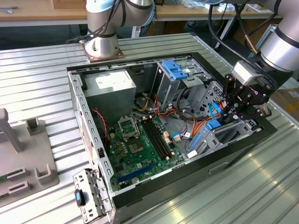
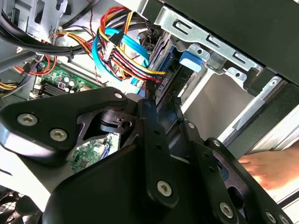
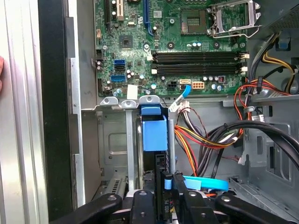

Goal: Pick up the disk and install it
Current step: 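Insert the second disk wire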

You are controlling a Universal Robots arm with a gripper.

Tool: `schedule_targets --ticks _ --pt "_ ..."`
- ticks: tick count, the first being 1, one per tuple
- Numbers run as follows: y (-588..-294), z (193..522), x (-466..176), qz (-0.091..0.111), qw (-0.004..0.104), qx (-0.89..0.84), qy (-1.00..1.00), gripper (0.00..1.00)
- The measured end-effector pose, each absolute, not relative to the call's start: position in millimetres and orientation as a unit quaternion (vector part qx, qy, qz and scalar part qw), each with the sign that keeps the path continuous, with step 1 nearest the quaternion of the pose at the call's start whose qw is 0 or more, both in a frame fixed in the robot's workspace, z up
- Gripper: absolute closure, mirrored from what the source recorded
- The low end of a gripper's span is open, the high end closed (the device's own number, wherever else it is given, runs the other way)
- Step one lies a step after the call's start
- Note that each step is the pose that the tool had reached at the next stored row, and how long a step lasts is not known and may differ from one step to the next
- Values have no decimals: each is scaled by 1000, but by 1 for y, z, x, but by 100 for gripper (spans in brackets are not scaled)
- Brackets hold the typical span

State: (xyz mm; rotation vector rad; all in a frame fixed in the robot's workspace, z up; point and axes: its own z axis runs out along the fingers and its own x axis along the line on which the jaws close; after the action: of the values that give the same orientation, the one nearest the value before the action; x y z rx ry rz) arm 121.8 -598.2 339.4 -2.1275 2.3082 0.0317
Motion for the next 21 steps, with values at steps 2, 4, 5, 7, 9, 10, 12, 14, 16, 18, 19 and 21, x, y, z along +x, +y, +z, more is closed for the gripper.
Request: schedule_targets --ticks 2,4,5,7,9,10,12,14,16,18,19,21 --pt "-598 343 122 10 1 -678 735 70" --pt "-598 350 122 10 1 -678 735 70" --pt "-598 354 122 10 1 -678 735 70" --pt "-598 359 122 10 1 -678 735 70" --pt "-598 363 122 10 1 -678 735 70" --pt "-598 365 122 10 1 -678 735 70" --pt "-598 370 122 10 1 -678 735 70" --pt "-598 373 122 10 1 -678 735 70" --pt "-598 378 122 10 1 -678 735 70" --pt "-598 382 122 10 1 -678 735 70" --pt "-598 383 122 10 1 -678 735 70" --pt "-598 383 121 12 4 -678 735 70"
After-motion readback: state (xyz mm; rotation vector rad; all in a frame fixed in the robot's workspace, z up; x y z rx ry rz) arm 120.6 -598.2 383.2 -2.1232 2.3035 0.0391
